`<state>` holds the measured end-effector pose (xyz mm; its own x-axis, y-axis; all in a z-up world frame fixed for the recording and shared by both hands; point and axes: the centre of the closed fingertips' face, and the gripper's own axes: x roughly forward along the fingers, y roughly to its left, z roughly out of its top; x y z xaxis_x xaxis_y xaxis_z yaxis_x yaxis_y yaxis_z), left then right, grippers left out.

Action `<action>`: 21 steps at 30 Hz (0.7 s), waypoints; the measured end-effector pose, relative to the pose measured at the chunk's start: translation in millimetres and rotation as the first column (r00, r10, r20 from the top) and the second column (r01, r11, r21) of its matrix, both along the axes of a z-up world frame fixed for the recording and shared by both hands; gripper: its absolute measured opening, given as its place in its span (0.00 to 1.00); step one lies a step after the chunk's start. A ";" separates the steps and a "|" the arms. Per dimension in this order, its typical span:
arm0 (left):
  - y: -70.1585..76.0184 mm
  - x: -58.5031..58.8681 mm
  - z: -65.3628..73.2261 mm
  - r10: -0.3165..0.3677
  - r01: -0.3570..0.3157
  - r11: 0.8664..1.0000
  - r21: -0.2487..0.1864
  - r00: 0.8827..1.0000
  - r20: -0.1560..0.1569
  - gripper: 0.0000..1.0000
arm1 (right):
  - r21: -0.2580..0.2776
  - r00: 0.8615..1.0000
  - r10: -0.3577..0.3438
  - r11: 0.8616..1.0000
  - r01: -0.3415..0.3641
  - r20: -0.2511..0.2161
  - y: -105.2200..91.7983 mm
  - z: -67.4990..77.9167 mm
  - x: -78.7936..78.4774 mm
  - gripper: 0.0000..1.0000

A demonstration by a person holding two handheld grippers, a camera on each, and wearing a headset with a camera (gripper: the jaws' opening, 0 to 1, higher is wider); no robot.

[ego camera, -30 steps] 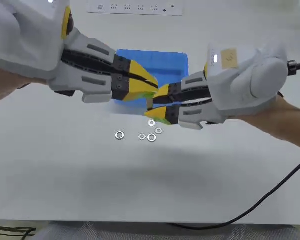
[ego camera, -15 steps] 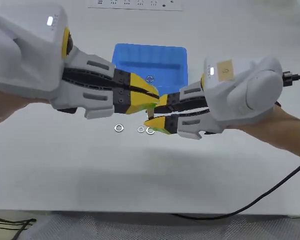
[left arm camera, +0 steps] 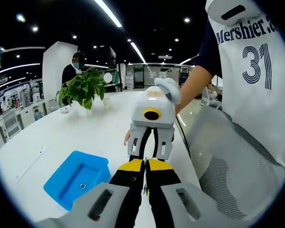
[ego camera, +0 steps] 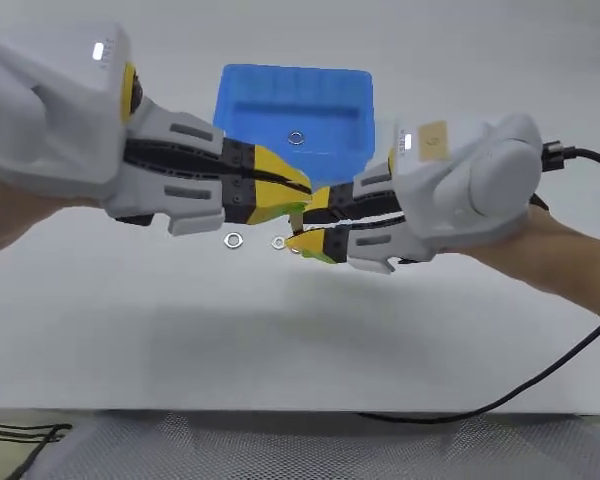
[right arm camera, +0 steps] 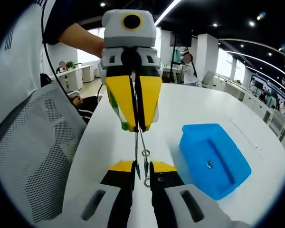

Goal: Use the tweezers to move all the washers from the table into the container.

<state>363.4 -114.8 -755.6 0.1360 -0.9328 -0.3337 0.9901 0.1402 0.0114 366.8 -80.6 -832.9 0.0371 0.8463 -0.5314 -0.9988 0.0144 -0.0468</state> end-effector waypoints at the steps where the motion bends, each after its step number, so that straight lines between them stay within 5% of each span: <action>1: 0.5 0.9 -2.3 0.001 -0.001 1.000 0.001 1.000 -0.005 0.05 | -0.001 1.000 -0.002 1.000 0.002 -0.003 0.3 -2.1 0.7 0.13; 11: -3.7 1.9 -13.3 0.008 -0.008 1.000 -0.002 0.999 -0.044 0.05 | -0.019 1.000 0.007 1.000 -0.008 -0.026 -0.1 -16.1 2.1 0.13; 21: -0.8 3.7 -20.9 0.002 -0.002 1.000 0.013 1.000 -0.028 0.05 | -0.023 0.999 0.006 1.000 -0.006 -0.037 1.5 -23.0 2.2 0.13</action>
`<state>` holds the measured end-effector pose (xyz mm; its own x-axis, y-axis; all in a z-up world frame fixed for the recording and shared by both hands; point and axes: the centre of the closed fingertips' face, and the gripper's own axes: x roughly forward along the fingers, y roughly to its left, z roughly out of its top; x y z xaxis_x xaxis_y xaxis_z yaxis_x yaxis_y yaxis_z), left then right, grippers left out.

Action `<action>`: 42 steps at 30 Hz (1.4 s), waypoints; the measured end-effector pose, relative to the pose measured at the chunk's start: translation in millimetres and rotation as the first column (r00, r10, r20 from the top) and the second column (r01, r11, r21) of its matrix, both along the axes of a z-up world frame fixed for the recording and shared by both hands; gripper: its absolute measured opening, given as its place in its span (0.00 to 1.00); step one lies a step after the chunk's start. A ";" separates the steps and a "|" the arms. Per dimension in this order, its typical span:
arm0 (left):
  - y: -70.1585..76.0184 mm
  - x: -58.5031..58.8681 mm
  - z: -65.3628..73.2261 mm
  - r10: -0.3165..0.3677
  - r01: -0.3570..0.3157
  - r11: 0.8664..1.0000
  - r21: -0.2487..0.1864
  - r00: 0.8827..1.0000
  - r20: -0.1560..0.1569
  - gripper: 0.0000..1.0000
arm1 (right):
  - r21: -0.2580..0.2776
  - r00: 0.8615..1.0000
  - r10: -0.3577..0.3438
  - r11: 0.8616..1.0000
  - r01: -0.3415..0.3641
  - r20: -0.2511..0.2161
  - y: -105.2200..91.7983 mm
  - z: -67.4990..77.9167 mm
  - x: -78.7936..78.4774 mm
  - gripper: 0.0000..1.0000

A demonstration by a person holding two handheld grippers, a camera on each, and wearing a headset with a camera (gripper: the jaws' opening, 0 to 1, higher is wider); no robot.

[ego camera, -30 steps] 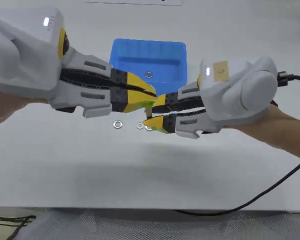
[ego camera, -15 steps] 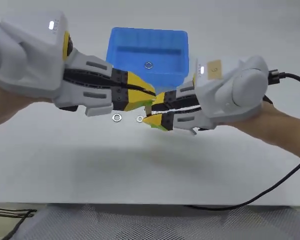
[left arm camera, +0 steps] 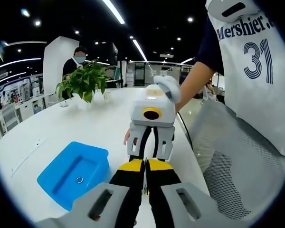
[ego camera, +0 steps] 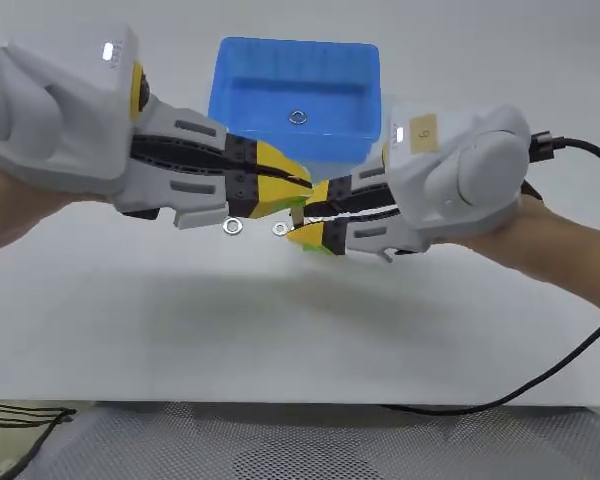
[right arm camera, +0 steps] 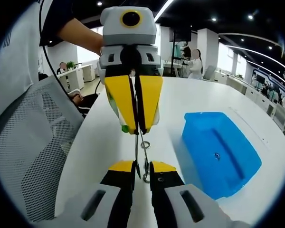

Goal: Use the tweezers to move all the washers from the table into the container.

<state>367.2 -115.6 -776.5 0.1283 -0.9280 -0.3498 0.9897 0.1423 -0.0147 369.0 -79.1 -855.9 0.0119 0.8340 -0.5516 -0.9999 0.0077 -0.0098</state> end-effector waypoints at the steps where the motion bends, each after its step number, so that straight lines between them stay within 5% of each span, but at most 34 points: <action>1: 0.0 -0.3 -0.7 0.000 0.000 1.000 0.000 1.000 -0.004 0.05 | 0.000 1.000 -0.001 1.000 0.001 -0.002 0.3 -0.6 -0.2 0.13; 29: -0.2 -3.6 -1.3 -0.006 0.006 1.000 0.008 1.000 -0.007 0.05 | -0.017 1.000 0.010 1.000 -0.010 -0.008 0.2 -6.2 -2.1 0.10; 42: -1.2 -5.3 26.3 -0.038 0.037 0.999 0.012 0.999 0.009 0.05 | 0.009 0.999 0.024 1.000 -0.024 0.022 4.3 20.5 -1.9 0.10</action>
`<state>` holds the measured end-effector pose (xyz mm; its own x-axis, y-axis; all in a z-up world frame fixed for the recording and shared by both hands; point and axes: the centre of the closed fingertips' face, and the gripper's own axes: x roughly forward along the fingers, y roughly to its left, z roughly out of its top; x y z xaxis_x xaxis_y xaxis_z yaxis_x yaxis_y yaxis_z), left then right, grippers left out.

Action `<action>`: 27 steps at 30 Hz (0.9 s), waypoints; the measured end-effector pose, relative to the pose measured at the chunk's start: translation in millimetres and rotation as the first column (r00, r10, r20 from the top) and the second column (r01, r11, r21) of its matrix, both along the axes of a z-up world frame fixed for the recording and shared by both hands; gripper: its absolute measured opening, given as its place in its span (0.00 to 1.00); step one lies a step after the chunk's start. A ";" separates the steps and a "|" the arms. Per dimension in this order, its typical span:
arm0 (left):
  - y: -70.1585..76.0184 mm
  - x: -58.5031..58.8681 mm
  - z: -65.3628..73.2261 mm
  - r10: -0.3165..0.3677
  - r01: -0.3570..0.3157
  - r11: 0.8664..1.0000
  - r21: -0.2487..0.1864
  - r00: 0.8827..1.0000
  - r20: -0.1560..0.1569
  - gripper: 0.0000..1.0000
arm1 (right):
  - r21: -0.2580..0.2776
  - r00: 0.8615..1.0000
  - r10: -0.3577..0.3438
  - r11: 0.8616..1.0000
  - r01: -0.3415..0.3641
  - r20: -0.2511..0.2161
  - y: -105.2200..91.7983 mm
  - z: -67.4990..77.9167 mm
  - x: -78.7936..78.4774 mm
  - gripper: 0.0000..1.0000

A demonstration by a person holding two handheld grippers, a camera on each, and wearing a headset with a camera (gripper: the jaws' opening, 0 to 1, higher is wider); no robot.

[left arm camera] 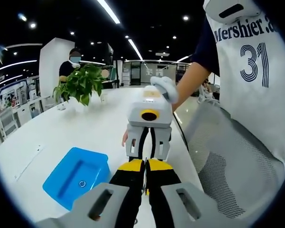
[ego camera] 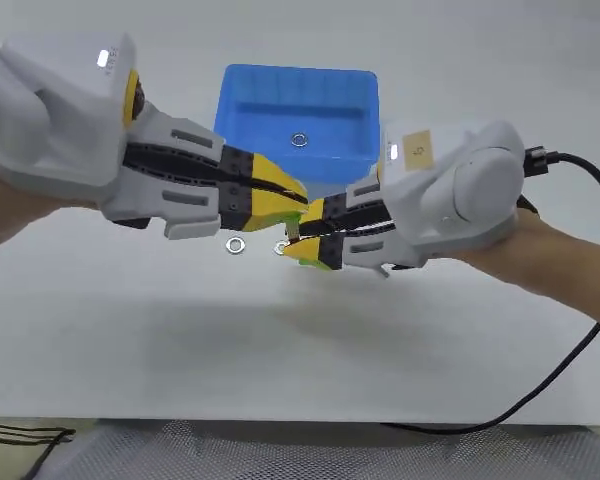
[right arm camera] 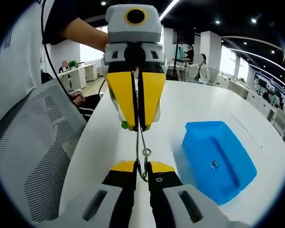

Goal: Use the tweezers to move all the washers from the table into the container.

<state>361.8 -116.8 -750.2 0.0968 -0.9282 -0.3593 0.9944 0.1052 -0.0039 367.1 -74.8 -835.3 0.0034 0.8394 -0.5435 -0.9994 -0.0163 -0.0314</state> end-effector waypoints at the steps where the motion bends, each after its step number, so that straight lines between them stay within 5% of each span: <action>1: -0.7 -0.3 2.8 -0.001 0.001 1.000 -0.004 1.000 -0.004 0.05 | 0.005 1.000 0.000 1.000 0.000 0.008 0.1 4.1 0.8 0.10; 16: 4.4 5.8 36.1 -0.030 0.031 0.999 -0.020 0.999 0.025 0.05 | 0.012 0.998 0.024 1.000 -0.025 0.057 -1.7 40.5 6.1 0.10; 27: 5.5 31.4 52.0 -0.051 0.051 0.999 0.003 0.996 0.079 0.05 | 0.034 0.996 -0.003 0.999 0.000 0.091 -0.5 54.9 37.6 0.10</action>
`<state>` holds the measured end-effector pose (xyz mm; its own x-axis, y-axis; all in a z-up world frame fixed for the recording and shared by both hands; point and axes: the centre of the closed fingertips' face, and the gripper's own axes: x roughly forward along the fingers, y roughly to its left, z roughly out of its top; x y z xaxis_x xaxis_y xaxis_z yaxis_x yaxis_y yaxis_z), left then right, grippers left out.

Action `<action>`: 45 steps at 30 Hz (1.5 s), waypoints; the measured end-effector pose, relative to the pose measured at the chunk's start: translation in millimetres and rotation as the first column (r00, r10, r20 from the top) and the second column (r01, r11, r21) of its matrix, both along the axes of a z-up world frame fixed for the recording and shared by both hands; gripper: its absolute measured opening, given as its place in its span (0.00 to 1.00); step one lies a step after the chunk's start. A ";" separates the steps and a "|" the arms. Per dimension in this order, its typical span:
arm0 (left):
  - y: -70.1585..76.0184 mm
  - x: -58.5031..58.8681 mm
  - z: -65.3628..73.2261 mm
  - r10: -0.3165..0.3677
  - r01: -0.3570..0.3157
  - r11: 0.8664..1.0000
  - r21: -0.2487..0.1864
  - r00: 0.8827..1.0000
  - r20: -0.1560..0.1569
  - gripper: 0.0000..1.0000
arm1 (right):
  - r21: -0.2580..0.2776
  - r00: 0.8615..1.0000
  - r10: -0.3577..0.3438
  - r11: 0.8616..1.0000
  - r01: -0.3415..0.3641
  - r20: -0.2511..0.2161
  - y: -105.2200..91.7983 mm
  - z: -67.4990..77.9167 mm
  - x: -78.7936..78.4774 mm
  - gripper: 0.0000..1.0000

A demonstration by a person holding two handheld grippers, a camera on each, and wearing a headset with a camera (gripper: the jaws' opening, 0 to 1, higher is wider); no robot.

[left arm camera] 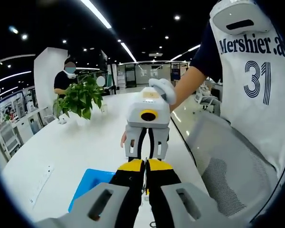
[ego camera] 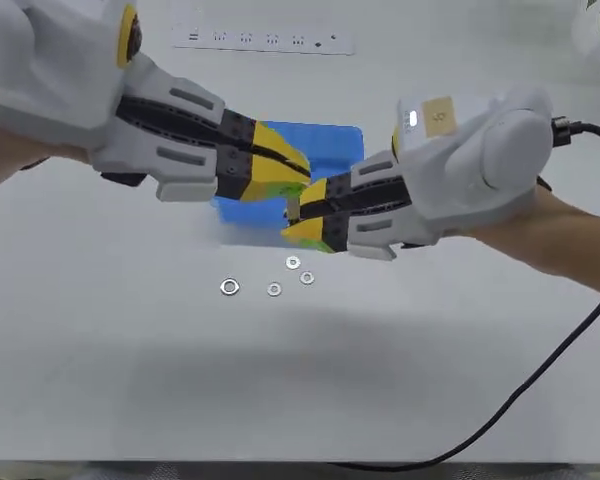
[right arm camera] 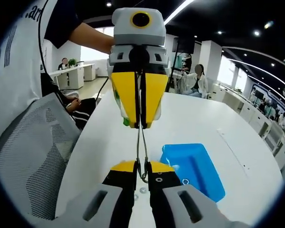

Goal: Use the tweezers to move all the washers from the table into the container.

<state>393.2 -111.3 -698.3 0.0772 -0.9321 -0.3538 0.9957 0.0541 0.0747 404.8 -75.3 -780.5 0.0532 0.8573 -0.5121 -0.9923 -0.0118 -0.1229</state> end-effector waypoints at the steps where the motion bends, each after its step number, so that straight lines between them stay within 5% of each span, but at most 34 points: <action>1: 0.1 0.9 0.4 0.000 0.000 1.000 0.000 1.000 0.001 0.05 | 0.002 1.000 -0.002 1.000 0.002 0.000 0.1 1.4 1.4 0.10; 13: 2.9 35.4 5.5 0.006 -0.006 1.000 -0.008 1.000 0.021 0.05 | 0.017 1.000 -0.012 1.000 0.012 0.019 0.0 11.1 31.6 0.10; 24: 5.6 68.0 -5.0 0.025 -0.025 1.000 -0.011 0.999 0.037 0.05 | 0.036 0.999 -0.050 0.998 0.049 0.018 2.3 1.5 68.5 0.10; 45: 8.2 104.9 -70.9 0.045 -0.043 0.997 0.061 0.999 -0.031 0.05 | -0.047 0.997 -0.055 0.998 0.053 -0.055 10.8 -66.1 99.9 0.10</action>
